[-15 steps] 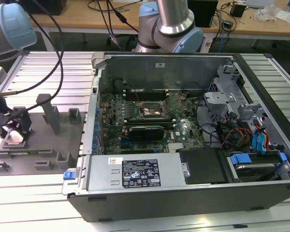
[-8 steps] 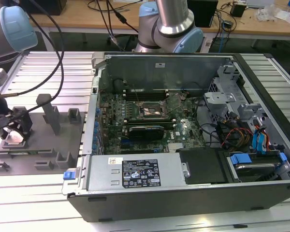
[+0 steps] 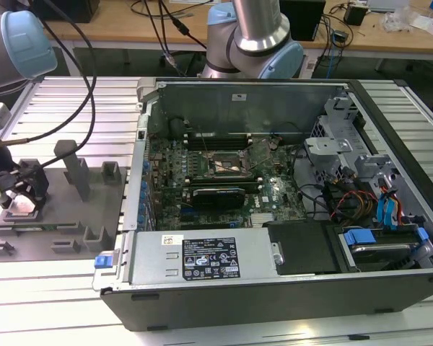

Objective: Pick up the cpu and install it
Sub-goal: 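Pick up the cpu and move it towards the insertion slot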

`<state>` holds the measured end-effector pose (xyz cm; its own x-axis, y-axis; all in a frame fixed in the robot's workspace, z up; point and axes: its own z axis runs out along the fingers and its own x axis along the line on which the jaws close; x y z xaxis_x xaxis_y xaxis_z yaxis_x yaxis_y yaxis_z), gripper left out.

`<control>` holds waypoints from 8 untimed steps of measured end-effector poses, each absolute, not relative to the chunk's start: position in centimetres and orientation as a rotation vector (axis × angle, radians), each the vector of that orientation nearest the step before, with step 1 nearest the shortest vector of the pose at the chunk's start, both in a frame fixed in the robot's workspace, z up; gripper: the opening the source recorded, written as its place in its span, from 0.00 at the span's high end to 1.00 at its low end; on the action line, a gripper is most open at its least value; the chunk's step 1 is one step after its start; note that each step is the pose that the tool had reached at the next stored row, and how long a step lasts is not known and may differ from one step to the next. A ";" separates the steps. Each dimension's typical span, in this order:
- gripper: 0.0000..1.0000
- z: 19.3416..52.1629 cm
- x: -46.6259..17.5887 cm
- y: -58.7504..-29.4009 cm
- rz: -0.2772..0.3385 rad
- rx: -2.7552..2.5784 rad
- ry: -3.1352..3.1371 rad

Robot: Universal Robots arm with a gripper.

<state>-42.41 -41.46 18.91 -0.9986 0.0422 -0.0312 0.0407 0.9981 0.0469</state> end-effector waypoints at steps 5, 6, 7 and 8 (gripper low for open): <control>0.32 18.9 -42.4 -41.4 0.073 0.064 3.108; 0.32 18.9 -42.4 -41.4 0.073 0.064 3.108; 0.32 18.9 -42.4 -41.4 0.073 0.064 3.108; 0.32 18.9 -42.4 -41.4 0.072 0.063 3.108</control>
<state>-42.41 -41.39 18.86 -0.9987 0.0414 -0.0310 0.0399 0.9981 0.0471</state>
